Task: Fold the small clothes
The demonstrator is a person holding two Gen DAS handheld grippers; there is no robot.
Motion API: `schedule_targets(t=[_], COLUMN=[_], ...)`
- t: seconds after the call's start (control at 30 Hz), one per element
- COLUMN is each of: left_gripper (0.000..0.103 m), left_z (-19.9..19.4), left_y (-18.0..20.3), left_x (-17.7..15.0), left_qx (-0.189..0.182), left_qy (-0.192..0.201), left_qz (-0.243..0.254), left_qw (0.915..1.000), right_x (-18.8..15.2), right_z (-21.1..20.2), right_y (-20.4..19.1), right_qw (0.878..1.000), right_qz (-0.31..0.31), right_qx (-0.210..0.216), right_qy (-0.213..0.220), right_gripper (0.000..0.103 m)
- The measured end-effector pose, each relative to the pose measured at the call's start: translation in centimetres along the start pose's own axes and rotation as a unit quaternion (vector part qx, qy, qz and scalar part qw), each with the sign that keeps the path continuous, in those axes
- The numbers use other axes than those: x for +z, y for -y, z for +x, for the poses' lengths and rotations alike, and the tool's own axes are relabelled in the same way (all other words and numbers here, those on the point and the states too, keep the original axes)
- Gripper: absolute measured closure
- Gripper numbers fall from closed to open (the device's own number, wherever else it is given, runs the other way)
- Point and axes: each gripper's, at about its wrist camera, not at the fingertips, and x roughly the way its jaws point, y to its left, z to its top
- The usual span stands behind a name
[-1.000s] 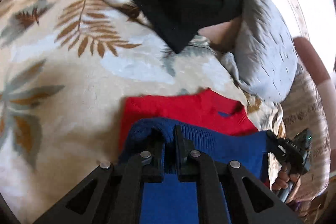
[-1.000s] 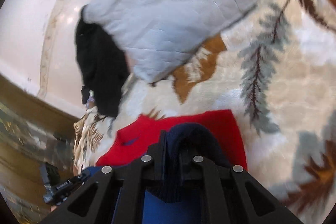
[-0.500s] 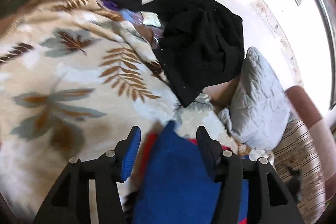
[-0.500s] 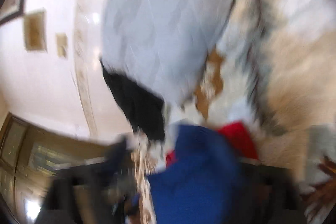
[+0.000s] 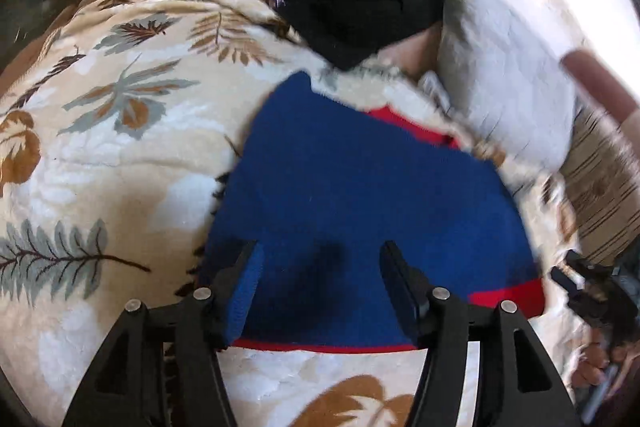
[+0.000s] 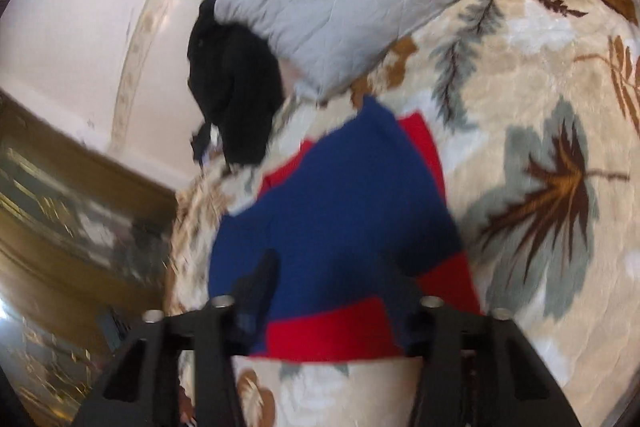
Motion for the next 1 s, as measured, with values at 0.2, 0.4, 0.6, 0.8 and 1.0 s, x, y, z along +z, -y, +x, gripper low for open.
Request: schedule_targets(t=[0.2, 0.4, 0.6, 0.8, 1.0], left_gripper=[0.041, 0.038, 0.034, 0.034, 0.052], left_z=[1.1, -2.0, -0.8, 1.1, 2.2], left_y=[1.1, 0.7, -1.0, -2.6, -3.1], left_x=[-1.4, -4.4, -6.0, -5.1, -4.4], left_qx=[0.039, -0.058, -0.118, -0.141, -0.144], left_qy=[-0.032, -0.049, -0.093, -0.037, 0.015], left_qz=[0.051, -0.016, -0.14, -0.235, -0.283], left_qw=[0.9974, 0.997, 0.9788, 0.9609, 0.9482], right_x=[-1.8, -4.1, -6.7, -5.8, -3.9], right_z=[2.7, -0.6, 0.9, 4.1, 5.5], right_y=[2.0, 0.9, 2.2, 3.5, 3.7], right_qw=[0.996, 0.998, 0.993, 0.985, 0.979], right_qz=[0.02, 0.052, 0.11, 0.168, 0.184], right_qx=[-0.057, 0.03, 0.029, 0.05, 0.071], right_qy=[-0.061, -0.032, -0.045, -0.01, 0.057], right_gripper=[0.061, 0.026, 0.026, 0.025, 0.025])
